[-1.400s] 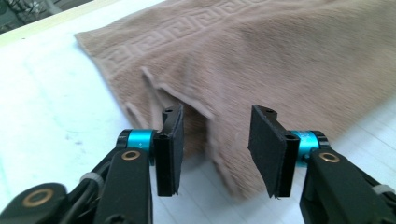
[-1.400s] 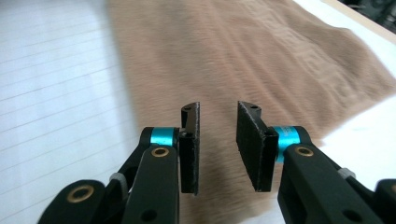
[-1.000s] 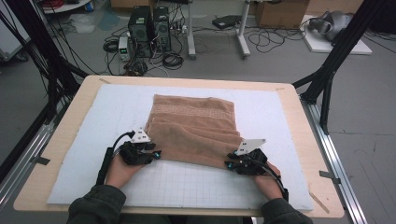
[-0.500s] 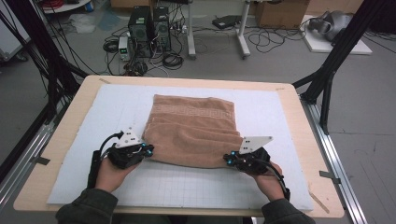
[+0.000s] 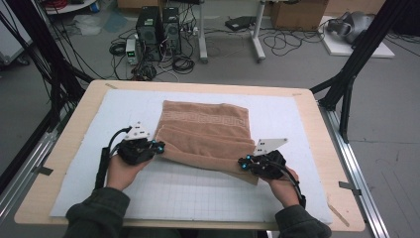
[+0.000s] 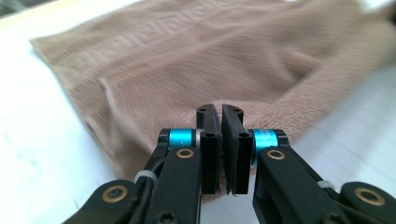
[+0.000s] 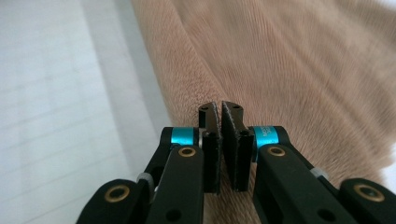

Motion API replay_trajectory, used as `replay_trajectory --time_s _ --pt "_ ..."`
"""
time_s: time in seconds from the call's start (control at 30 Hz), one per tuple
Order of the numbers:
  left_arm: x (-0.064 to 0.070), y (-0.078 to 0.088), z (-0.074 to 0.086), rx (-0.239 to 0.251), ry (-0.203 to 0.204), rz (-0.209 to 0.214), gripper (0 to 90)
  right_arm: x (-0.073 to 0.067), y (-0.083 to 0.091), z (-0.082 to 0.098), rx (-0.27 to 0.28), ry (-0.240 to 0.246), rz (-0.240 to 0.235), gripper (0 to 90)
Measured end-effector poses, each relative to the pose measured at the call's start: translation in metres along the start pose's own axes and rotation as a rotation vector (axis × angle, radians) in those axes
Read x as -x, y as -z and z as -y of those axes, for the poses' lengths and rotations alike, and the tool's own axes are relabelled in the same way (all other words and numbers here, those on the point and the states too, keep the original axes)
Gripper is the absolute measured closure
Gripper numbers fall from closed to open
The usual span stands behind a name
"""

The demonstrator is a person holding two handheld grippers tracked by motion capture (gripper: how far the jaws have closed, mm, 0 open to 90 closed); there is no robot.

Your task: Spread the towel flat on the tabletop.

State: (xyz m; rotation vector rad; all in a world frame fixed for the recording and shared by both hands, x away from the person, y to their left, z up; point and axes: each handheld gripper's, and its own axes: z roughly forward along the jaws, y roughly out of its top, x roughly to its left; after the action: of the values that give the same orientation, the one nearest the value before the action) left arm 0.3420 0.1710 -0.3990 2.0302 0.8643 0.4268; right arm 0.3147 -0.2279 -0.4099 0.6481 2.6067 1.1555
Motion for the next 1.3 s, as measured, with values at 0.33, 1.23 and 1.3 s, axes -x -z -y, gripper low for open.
replay_trajectory --time_s 0.33,1.23,1.3 --pt "-0.009 -0.046 -0.003 -0.027 0.038 -0.066 83.2 0.007 -0.014 0.01 -0.002 -0.028 -0.002 78.9" --pt "0.023 0.004 0.041 -0.129 -0.1 0.108 86.0 -0.011 -0.006 0.017 0.0 0.002 -0.078 82.4" --pt "0.027 0.018 0.04 -0.096 -0.099 0.114 86.2 -0.017 -0.001 0.015 0.004 0.014 -0.09 82.7"
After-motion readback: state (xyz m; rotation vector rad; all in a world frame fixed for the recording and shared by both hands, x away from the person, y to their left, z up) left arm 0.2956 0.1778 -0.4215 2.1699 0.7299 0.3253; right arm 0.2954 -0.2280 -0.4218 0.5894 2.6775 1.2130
